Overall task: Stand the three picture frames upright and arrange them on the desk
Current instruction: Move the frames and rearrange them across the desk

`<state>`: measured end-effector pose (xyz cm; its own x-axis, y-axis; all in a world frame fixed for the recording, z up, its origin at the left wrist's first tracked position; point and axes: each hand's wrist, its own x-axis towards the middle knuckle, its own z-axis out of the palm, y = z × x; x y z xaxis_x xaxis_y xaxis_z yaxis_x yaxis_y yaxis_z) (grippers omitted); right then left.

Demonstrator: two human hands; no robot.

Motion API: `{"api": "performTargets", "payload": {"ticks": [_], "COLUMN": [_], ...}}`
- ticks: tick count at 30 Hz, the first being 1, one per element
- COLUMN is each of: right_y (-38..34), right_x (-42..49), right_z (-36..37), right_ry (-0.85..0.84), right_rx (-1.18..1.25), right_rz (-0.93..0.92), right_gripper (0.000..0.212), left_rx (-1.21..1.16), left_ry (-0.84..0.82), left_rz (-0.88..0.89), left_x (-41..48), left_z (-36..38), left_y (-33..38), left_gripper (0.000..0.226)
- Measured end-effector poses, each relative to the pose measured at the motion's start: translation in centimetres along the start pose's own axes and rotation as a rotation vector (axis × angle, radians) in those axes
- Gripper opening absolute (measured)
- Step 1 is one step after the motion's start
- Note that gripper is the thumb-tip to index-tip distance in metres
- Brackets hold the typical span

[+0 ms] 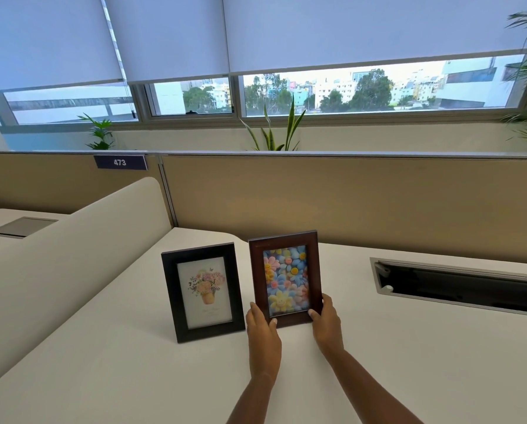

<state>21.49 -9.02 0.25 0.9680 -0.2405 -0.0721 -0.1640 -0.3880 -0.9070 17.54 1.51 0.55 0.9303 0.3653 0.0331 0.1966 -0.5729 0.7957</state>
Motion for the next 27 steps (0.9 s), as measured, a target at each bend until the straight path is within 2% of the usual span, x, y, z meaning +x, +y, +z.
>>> {"api": "performTargets", "payload": {"ticks": [5,16,27], "right_y": [0.6,1.0,1.1], "right_x": [-0.9,-1.1,-0.9], "right_z": [0.2,-0.2,-0.3], "right_ry": [-0.023,-0.112,-0.118], "right_rx": [-0.040,-0.100,-0.107], "right_rz": [0.005,-0.013,-0.016], "right_gripper": [0.050,0.058,0.058], "left_rx": [0.022,-0.013,0.013], "left_ry": [-0.069,-0.185,-0.191], "left_rz": [-0.076,-0.076,-0.075], "left_x": [-1.2,-0.4,-1.0], "left_z": [0.6,-0.3,-0.3], "left_y": [-0.3,-0.1,-0.2], "left_gripper": [0.066,0.072,0.074]}}
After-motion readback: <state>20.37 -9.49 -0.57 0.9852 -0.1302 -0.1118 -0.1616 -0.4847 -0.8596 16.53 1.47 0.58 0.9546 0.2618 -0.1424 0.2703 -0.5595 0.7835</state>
